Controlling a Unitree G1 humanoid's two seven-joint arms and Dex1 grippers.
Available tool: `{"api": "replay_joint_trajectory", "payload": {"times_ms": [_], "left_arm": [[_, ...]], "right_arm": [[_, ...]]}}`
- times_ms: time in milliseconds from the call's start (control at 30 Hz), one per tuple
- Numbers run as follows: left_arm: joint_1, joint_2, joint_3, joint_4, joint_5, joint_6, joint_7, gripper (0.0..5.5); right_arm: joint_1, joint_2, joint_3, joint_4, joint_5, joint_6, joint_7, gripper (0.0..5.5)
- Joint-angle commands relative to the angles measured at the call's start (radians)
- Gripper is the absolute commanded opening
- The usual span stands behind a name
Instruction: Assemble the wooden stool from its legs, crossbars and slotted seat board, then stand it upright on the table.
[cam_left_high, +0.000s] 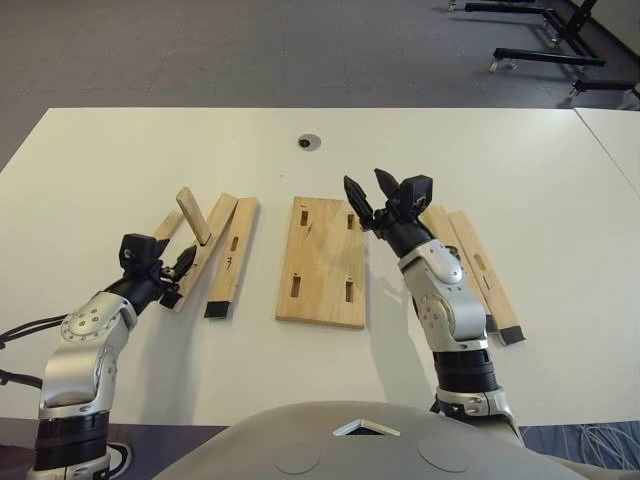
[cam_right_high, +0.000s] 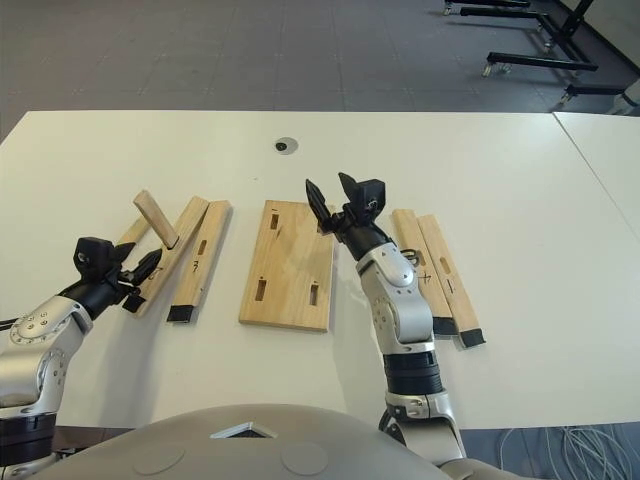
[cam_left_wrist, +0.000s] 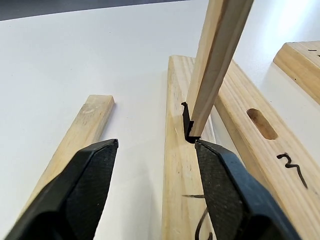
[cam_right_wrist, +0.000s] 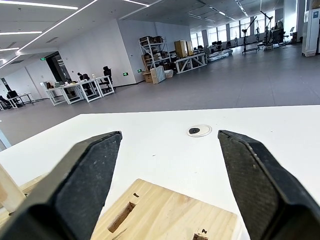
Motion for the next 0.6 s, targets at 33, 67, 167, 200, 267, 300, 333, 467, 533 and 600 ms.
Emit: {"api": "replay_joint_trajectory", "payload": {"times_ms": [33, 67, 167, 200, 267, 300, 333, 467, 533, 600], "left_arm": [[0.03, 0.034, -0.012, -0.024, 0.013, 0.012, -0.032, 2.83], [0.039, 0.039, -0.013, -0.021, 0.019, 0.007, -0.04, 2.83], [0.05, 0.038, -0.007, -0.025, 0.011, 0.011, -0.054, 2.83], [0.05, 0.039, -0.009, -0.03, 0.009, 0.014, -0.056, 2.83], [0.046, 0.036, -0.017, -0.043, 0.003, 0.02, -0.062, 2.83], [0.045, 0.035, -0.021, -0.049, 0.001, 0.023, -0.066, 2.83], [0.047, 0.034, -0.026, -0.058, 0.002, 0.026, -0.068, 2.83], [0.046, 0.034, -0.036, -0.073, -0.002, 0.039, -0.074, 2.83], [0.048, 0.037, -0.046, -0.068, 0.013, 0.029, -0.077, 2.83], [0.051, 0.038, -0.059, -0.048, 0.031, 0.013, -0.08, 2.83]], "right_arm": [[0.009, 0.007, 0.01, -0.018, -0.01, 0.01, -0.014, 3.54], [0.009, 0.006, 0.012, -0.019, -0.01, 0.009, -0.014, 3.54], [0.012, 0.002, 0.012, -0.022, -0.005, 0.014, -0.015, 3.54], [0.015, 0.001, 0.013, -0.022, -0.004, 0.016, -0.016, 3.54], [0.022, 0.002, 0.017, -0.023, -0.006, 0.018, -0.02, 3.54], [0.024, 0.003, 0.017, -0.023, -0.006, 0.019, -0.022, 3.54], [0.025, 0.003, 0.019, -0.024, -0.007, 0.02, -0.023, 3.54], [0.026, -0.002, 0.027, -0.02, -0.022, 0.01, -0.027, 3.54], [0.028, 0.001, 0.026, -0.022, -0.024, 0.013, -0.027, 3.54], [0.029, 0.003, 0.026, -0.024, -0.028, 0.012, -0.03, 3.54]]}}
